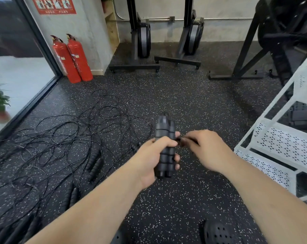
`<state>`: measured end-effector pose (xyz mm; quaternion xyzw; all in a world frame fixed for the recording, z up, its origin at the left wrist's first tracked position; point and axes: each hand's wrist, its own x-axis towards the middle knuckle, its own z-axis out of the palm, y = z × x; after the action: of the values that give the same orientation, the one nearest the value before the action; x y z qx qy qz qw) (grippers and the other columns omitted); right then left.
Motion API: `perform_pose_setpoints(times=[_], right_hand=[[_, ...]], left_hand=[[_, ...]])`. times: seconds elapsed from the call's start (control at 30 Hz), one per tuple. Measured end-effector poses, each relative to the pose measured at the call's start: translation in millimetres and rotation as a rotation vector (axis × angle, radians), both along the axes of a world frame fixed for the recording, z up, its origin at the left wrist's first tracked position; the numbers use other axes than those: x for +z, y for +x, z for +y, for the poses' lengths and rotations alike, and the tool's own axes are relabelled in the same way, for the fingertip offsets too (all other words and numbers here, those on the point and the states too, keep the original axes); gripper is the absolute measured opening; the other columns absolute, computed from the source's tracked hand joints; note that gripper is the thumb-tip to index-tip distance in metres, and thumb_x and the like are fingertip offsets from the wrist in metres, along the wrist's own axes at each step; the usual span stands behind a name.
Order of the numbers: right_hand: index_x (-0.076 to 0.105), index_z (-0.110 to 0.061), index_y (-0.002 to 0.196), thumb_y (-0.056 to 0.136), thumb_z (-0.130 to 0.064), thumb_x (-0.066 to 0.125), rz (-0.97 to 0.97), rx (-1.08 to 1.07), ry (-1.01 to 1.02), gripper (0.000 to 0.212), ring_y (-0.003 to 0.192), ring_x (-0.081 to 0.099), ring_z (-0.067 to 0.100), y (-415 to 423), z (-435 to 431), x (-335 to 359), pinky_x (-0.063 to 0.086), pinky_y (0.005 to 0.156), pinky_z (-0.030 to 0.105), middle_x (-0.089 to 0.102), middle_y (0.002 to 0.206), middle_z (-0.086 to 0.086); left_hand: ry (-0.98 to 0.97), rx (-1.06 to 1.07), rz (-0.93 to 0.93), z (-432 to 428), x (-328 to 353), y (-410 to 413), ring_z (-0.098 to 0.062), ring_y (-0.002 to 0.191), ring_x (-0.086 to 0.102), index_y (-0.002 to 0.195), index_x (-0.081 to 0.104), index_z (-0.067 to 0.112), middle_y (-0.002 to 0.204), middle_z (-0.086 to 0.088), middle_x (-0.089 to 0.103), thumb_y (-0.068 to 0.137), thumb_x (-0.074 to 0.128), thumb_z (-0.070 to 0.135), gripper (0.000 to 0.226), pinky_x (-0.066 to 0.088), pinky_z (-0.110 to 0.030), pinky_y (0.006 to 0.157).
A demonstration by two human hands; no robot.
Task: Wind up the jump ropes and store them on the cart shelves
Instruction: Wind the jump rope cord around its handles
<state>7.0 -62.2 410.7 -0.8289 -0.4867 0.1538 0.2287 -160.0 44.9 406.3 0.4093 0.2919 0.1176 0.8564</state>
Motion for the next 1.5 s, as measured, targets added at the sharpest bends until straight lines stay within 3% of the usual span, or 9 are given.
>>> perform_pose_setpoints(times=[0.37, 0.5, 0.6, 0.77, 0.9, 1.07, 1.17, 1.23, 1.5], right_hand=[[0.068, -0.036, 0.094, 0.109, -0.048, 0.049, 0.093, 0.033, -0.051, 0.028, 0.052, 0.053, 0.013, 6.7, -7.0, 7.5, 0.048, 0.055, 0.035, 0.062, 0.063, -0.006], [0.067, -0.032, 0.096, 0.111, -0.044, 0.048, 0.031, 0.038, 0.016, 0.027, 0.048, 0.046, 0.006, -3.0, -1.9, 4.5, 0.034, 0.046, 0.023, 0.061, 0.065, -0.007], [0.069, -0.037, 0.117, 0.110, -0.039, 0.053, 0.009, 0.111, 0.019, 0.018, 0.061, 0.061, 0.007, -12.0, 1.7, 0.2, 0.047, 0.058, 0.027, 0.070, 0.079, -0.009], [0.063, -0.034, 0.110, 0.106, -0.047, 0.058, -0.002, 0.099, -0.027, 0.015, 0.059, 0.058, 0.006, -4.4, 0.2, 7.0, 0.036, 0.052, 0.025, 0.065, 0.075, -0.009], [0.065, -0.039, 0.106, 0.108, -0.045, 0.055, -0.002, 0.026, 0.082, 0.012, 0.054, 0.055, 0.003, -2.3, -1.6, 15.5, 0.035, 0.049, 0.019, 0.066, 0.074, -0.012], [0.072, -0.031, 0.110, 0.110, -0.040, 0.051, -0.153, -0.230, 0.320, 0.023, 0.057, 0.058, 0.004, 12.8, -8.0, 20.8, 0.042, 0.057, 0.023, 0.068, 0.077, -0.014], [0.073, -0.026, 0.118, 0.113, -0.040, 0.040, -0.324, -0.394, 0.276, 0.036, 0.084, 0.066, 0.024, 31.4, -15.8, 19.0, 0.055, 0.077, 0.041, 0.073, 0.093, -0.003], [0.074, -0.021, 0.121, 0.112, -0.037, 0.036, -0.422, -0.444, 0.169, 0.042, 0.093, 0.061, 0.032, 39.1, -21.3, 15.9, 0.054, 0.080, 0.045, 0.073, 0.103, 0.007], [0.058, -0.034, 0.148, 0.110, -0.052, 0.030, 0.005, -0.048, 0.193, 0.050, 0.132, 0.055, 0.002, -5.4, -14.2, 40.8, 0.043, 0.111, 0.030, 0.061, 0.145, -0.018]], left_hand=[[-0.049, 0.288, -0.056, 48.4, 14.2, -10.6, -0.018, 0.070, 0.060, 0.135, 0.068, 0.011, 0.117, -0.011, 0.066, 0.091, 0.067, 0.008, 0.044, 0.056, -0.037, 0.067], [-0.031, 0.107, -0.020, 21.0, 12.5, -6.7, -0.018, 0.071, 0.060, 0.138, 0.068, 0.017, 0.123, -0.011, 0.075, 0.094, 0.064, 0.010, 0.044, 0.056, -0.038, 0.067], [-0.031, 0.012, -0.007, 1.8, 9.3, -1.4, -0.019, 0.069, 0.059, 0.139, 0.067, 0.013, 0.101, -0.006, 0.073, 0.098, 0.061, 0.010, 0.041, 0.054, -0.037, 0.065], [0.030, 0.071, -0.040, 23.2, 12.9, -3.6, -0.017, 0.073, 0.057, 0.144, 0.058, 0.014, 0.136, -0.002, 0.073, 0.101, 0.058, 0.012, 0.043, 0.053, -0.037, 0.068], [0.074, 0.073, -0.036, 27.2, 18.0, -6.7, -0.019, 0.074, 0.057, 0.143, 0.060, 0.015, 0.136, -0.002, 0.074, 0.100, 0.061, 0.013, 0.044, 0.054, -0.037, 0.068], [0.485, -0.036, 0.183, 42.5, 27.7, -16.5, -0.021, 0.073, 0.058, 0.131, 0.064, 0.021, 0.108, -0.013, 0.080, 0.096, 0.067, 0.011, 0.036, 0.053, -0.041, 0.074], [1.259, -0.130, 0.500, 52.8, 29.3, -27.1, -0.008, 0.068, 0.062, 0.122, 0.061, 0.037, 0.087, 0.010, 0.073, 0.087, 0.073, 0.024, 0.039, 0.054, -0.032, 0.069], [1.656, -0.250, 0.664, 51.9, 30.4, -31.7, -0.010, 0.086, 0.064, 0.135, 0.049, 0.050, 0.102, 0.020, 0.067, 0.085, 0.073, 0.034, 0.058, 0.056, -0.034, 0.078], [1.808, -0.261, 0.524, 44.7, 31.0, -30.6, -0.013, 0.102, 0.062, 0.135, 0.043, 0.052, 0.112, 0.019, 0.063, 0.082, 0.076, 0.037, 0.064, 0.056, -0.040, 0.087]])
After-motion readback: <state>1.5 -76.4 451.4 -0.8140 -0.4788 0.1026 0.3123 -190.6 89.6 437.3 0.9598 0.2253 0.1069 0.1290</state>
